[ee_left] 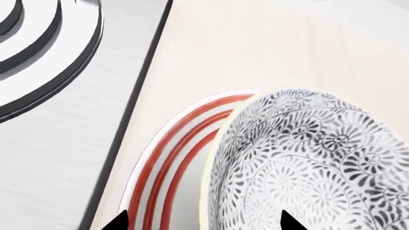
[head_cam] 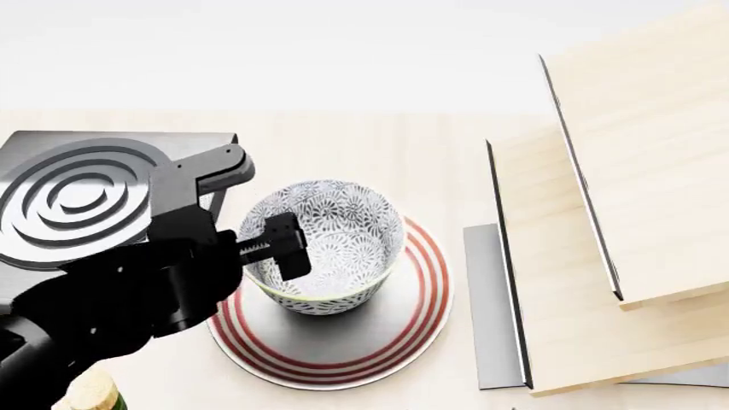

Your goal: Pick up the akita bowl and put it on the plate.

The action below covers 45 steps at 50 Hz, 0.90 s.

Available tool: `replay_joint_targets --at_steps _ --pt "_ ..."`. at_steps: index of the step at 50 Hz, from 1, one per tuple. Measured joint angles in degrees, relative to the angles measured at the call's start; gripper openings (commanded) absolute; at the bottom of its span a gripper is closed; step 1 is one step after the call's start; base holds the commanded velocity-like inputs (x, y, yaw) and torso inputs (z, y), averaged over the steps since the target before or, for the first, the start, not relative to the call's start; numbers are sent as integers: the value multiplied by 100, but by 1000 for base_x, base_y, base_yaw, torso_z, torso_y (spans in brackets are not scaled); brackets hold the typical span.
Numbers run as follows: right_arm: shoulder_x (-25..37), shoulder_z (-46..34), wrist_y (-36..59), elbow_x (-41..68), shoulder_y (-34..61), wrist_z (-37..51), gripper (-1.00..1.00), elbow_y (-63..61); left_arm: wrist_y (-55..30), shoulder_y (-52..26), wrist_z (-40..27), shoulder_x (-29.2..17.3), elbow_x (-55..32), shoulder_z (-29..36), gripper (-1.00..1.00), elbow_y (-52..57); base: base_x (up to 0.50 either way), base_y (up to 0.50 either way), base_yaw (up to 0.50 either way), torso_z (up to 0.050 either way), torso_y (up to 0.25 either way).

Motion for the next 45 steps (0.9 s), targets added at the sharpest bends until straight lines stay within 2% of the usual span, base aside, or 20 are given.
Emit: replay_joint_targets --at_steps 6,13,29,45 --pt "0 -12 -13 1 -3 4 100 2 102 -106 -253 -281 83 -8 100 577 0 0 0 0 0" --pt "2 -27 -4 -4 -7 13 100 -18 388 -251 -713 -874 255 -49 100 1795 0 0 0 0 0" --pt "42 -48 94 -44 -25 59 100 -181 1144 -626 -1726 -2500 809 -292 100 4939 0 0 0 0 0" --pt "43 -104 167 -110 4 79 100 -229 1861 -821 -2276 -4259 1334 -719 100 7539 0 0 0 0 0"
